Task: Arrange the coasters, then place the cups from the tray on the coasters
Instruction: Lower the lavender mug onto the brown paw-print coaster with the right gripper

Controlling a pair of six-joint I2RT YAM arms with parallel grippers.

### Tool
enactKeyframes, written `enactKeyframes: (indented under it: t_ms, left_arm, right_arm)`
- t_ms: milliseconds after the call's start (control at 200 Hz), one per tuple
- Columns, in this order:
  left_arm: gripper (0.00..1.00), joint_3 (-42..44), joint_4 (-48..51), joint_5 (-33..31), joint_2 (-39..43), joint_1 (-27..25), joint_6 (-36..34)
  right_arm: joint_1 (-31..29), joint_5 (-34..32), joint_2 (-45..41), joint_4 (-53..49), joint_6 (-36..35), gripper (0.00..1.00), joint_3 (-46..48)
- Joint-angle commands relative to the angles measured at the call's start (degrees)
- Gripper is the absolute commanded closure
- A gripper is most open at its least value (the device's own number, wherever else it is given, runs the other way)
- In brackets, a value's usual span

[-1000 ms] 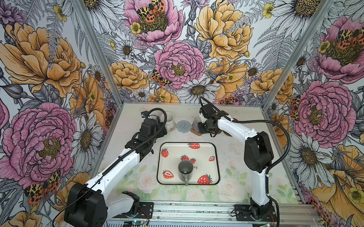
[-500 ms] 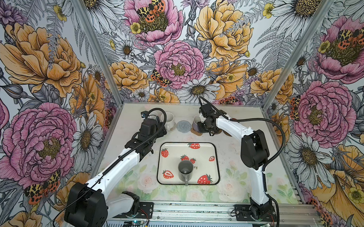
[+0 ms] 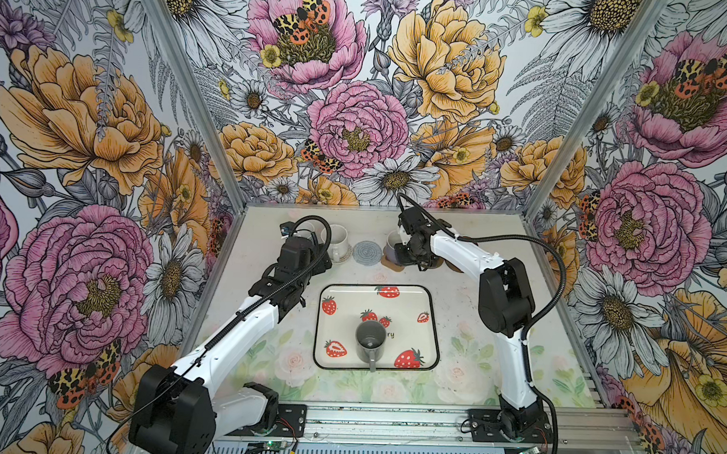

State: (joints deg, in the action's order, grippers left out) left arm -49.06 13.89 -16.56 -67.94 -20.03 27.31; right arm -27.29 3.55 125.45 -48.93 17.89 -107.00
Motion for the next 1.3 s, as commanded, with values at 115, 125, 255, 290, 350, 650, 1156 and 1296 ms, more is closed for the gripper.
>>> enactKeyframes:
  t_ms: [115,125,255,290,350,650,1156,1296]
  left_arm:
    - [0.14,0.5,-0.6,1.3,-0.3,0.6,0.9]
    - [0.14,0.5,-0.6,1.3,-0.3,0.6,0.9]
    - [0.14,0.5,-0.7,1.4,-0.3,0.6,0.9]
    - [0.14,0.5,-0.7,1.4,-0.3,0.6,0.9]
    - [0.14,0.6,-0.6,1.4,-0.3,0.6,0.9]
    - [0.14,0.6,-0.8,1.4,-0.3,0.6,0.9]
    - [0.14,0.6,-0.9,1.5,-0.4,0.8,0.9]
    - [0.14,0.7,-0.9,1.7,-0.7,0.8,1.0]
  right_arm:
    - [0.3,0.6,0.9,2.4,-1.0,1.00,-3.4]
    - [0.3,0.6,0.9,2.4,-1.0,1.00,-3.4]
    - [0.3,0.7,1.5,2.2,-1.0,1.00,-3.7]
    - [0.3,0.7,1.6,2.2,-1.0,1.00,-3.9]
    - [0.3,0.7,1.9,2.1,-1.0,1.00,-4.2]
    - [0.3,0.0,2.4,1.6,-1.1,1.00,-4.8]
    - [0.3,-1.7,1.7,0.8,-1.3,1.00,-4.3]
    - [0.3,-1.4,1.7,0.6,-1.1,1.00,-4.2]
